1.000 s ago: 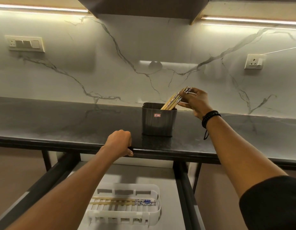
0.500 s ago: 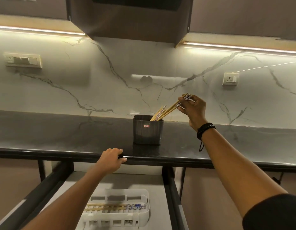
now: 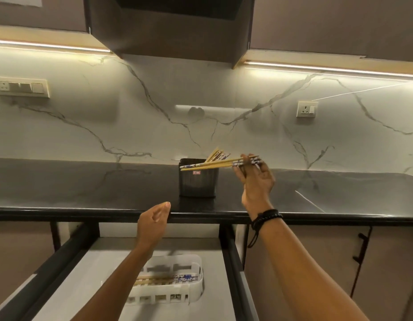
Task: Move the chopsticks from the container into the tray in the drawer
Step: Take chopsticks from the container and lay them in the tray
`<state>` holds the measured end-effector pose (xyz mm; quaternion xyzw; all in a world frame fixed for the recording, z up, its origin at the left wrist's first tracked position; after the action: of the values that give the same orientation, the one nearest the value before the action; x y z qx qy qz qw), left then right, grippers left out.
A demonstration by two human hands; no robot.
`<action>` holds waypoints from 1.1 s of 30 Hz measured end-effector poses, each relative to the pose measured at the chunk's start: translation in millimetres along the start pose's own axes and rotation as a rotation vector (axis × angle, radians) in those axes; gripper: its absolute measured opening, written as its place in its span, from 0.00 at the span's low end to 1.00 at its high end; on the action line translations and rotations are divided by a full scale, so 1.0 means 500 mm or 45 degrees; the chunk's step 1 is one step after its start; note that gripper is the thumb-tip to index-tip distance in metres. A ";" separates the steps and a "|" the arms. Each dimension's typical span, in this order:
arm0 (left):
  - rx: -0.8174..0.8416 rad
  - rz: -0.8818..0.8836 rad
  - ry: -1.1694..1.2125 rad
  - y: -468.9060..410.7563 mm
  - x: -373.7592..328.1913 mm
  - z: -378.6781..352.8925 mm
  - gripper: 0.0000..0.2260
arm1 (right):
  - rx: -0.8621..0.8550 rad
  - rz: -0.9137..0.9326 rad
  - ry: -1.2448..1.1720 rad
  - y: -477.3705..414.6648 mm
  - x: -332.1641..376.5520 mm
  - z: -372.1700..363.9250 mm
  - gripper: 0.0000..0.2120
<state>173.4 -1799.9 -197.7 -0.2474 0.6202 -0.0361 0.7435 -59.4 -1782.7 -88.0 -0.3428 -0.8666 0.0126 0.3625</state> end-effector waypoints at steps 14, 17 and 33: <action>0.084 0.560 0.668 -0.001 0.025 0.033 0.12 | -0.007 -0.563 -0.079 0.108 -0.169 0.098 0.06; 0.017 0.655 0.770 -0.009 0.038 0.033 0.16 | 0.003 -0.582 -0.052 0.112 -0.178 0.107 0.06; -0.113 0.720 0.870 -0.038 0.054 0.066 0.15 | 0.191 -0.586 0.124 0.117 -0.180 0.114 0.13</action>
<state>215.7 -1815.7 -210.6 -0.0736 0.8746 0.1154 0.4651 -16.2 -1779.4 -201.5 -0.1086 -0.9000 -0.0225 0.4216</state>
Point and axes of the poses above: each hand's wrist, its own y-axis away from the middle knuckle, its own z-axis out of the back of the hand, x = y × z, the point moved 1 cm from there along -y, towards the middle knuckle, and after that the axes turned 5 degrees about -x, right-handed, at the moved point
